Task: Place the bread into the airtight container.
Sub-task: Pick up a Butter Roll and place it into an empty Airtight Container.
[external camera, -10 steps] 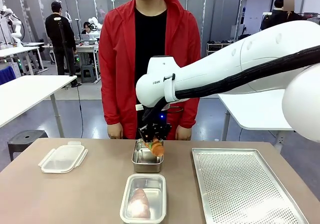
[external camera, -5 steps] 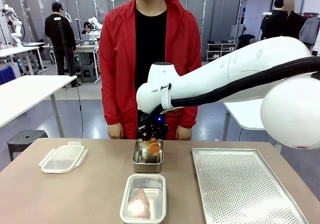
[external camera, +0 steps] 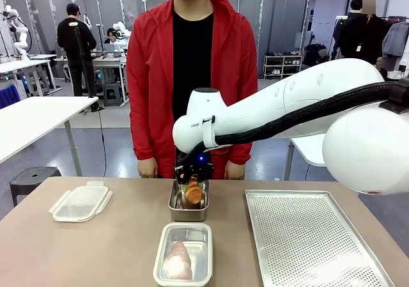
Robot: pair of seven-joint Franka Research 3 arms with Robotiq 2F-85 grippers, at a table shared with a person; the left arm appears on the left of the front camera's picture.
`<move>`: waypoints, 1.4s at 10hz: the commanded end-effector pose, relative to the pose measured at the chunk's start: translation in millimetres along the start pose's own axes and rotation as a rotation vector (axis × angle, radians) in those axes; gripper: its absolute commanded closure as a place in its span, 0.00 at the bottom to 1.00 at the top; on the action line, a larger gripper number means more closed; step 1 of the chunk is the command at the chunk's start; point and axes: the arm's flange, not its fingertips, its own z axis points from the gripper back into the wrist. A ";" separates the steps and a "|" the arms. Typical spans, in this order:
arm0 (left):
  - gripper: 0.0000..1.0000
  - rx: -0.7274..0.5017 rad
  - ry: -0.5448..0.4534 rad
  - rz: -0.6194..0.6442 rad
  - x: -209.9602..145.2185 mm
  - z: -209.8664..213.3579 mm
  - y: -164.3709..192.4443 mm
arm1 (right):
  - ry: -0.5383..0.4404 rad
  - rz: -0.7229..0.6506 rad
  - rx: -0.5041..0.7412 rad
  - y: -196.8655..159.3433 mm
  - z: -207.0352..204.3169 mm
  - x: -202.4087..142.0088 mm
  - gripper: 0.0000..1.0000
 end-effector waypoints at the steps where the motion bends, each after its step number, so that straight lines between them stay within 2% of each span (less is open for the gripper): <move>1: 0.00 -0.008 -0.003 -0.013 0.0 1.3 0.2 | -0.015 0.005 0.015 -4.0 0.6 -1.8 0.00; 3: 0.00 -0.008 -0.003 -0.013 0.0 1.3 0.2 | -0.005 0.009 0.026 -4.6 -4.6 -6.1 0.00; 4: 0.00 -0.008 -0.003 -0.013 0.0 1.3 0.2 | -0.008 0.016 0.031 -5.5 -6.0 -7.8 0.11; 5: 0.00 -0.008 -0.003 -0.013 0.0 1.3 0.2 | -0.017 0.028 0.036 -7.7 -6.7 -9.9 0.05; 14: 0.00 -0.008 -0.003 -0.013 0.0 1.3 0.2 | 0.005 0.003 0.007 -0.9 -4.8 -2.0 0.05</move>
